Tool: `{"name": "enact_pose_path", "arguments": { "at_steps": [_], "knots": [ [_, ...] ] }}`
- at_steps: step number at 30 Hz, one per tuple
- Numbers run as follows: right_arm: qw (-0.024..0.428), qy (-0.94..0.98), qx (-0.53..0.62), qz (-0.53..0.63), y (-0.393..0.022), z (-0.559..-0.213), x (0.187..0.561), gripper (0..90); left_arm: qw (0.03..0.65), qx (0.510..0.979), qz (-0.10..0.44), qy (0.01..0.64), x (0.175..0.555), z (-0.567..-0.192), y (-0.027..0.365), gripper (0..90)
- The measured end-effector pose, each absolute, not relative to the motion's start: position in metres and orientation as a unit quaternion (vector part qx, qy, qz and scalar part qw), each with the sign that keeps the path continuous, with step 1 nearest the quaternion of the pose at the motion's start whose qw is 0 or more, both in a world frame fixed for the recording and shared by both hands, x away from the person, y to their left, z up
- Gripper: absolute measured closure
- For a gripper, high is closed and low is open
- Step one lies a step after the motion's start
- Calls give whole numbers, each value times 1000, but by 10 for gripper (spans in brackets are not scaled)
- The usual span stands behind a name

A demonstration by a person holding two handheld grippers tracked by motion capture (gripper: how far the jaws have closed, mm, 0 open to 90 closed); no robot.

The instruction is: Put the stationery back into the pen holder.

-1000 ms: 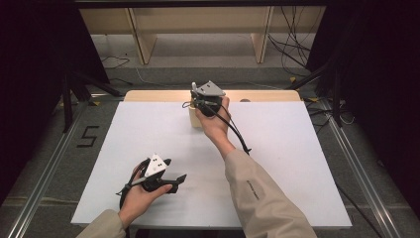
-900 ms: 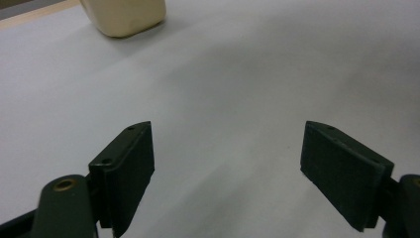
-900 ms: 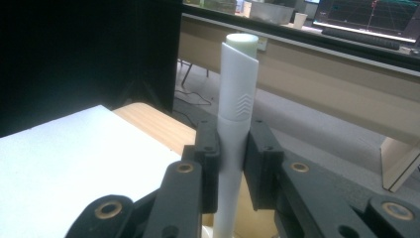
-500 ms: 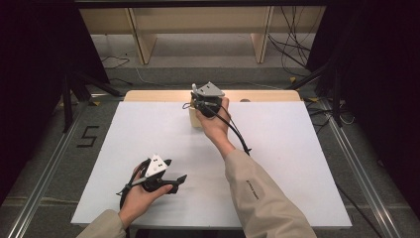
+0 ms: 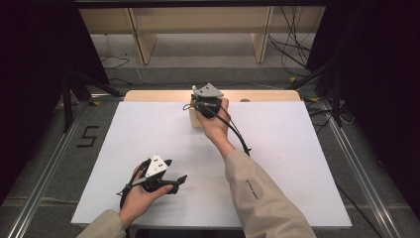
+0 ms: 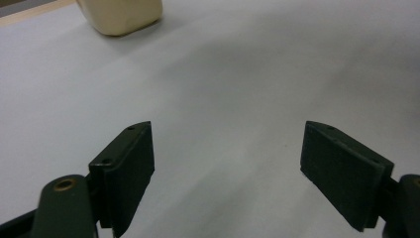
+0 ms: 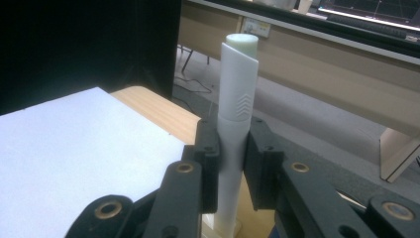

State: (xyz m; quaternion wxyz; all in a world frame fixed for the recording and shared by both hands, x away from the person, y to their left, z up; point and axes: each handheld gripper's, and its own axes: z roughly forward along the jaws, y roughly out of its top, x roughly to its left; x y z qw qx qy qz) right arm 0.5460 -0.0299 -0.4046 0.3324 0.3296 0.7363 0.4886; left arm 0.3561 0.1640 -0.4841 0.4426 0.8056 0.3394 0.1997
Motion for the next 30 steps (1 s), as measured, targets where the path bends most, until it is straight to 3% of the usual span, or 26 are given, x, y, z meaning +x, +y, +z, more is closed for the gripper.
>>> {"name": "enact_pose_path", "arguments": {
  "at_steps": [30],
  "knots": [
    [325,749,340,468,-30,-414,550,779,442,807,197,338,356,-485,163,207]
  ]
}}
